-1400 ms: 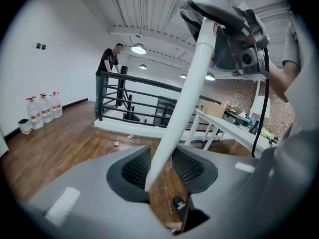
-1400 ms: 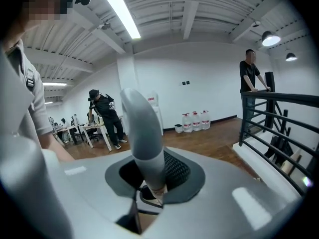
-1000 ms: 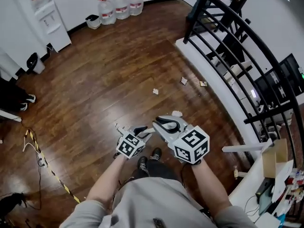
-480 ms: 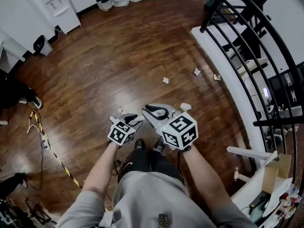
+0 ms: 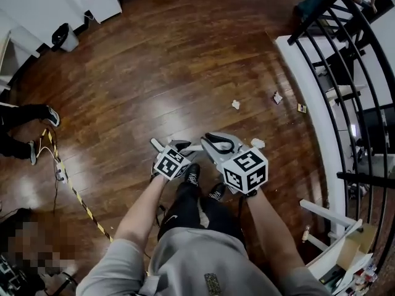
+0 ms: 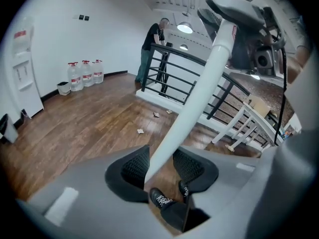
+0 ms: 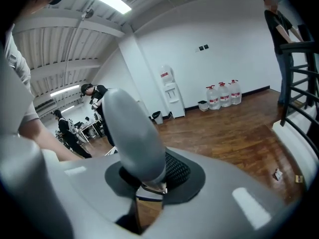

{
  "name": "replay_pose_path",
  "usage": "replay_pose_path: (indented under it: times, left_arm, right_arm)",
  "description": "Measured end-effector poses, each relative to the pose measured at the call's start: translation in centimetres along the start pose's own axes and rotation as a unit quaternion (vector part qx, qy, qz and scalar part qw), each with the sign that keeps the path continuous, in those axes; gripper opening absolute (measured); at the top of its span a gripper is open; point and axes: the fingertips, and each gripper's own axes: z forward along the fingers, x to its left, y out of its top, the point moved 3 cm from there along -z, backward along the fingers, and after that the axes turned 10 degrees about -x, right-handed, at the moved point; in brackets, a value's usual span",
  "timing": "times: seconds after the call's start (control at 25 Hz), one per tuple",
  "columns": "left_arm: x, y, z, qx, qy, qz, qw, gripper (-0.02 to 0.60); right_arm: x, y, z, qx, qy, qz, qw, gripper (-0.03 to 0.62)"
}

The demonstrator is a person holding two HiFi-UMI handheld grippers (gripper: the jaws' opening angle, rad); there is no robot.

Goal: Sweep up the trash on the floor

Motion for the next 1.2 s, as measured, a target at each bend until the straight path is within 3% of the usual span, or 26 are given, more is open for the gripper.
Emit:
replay_pose_path:
  times: [0.24, 0.44, 0.72, 1.2]
  left_arm:
    - [2.1, 1.8, 2.9, -0.003, -0.027, 0.008, 0.9996, 0.150]
    - [0.9, 4.7, 6.8, -0.003, -0.071, 0.019, 0.9973, 0.155]
    - [-3.4, 10.1, 14.3, 0.011, -0.122, 0.061, 0.9905, 0.156]
    - [-12.6, 19.2, 29.0, 0.021, -0.150, 0.109, 0.9824, 0.156]
  right_arm:
    - [-3.2, 0.8, 1.4, 0.006, -0.054, 0.001, 0.999, 0.061]
    - [-7.3, 1.7, -1.0, 0.004, -0.118, 0.008, 0.993, 0.061]
    - [-14.0, 3.0, -7.3, -0.011, -0.186, 0.015, 0.982, 0.061]
    - [-28.1, 4.0, -20.4, -0.050, -0.239, 0.033, 0.969, 0.061]
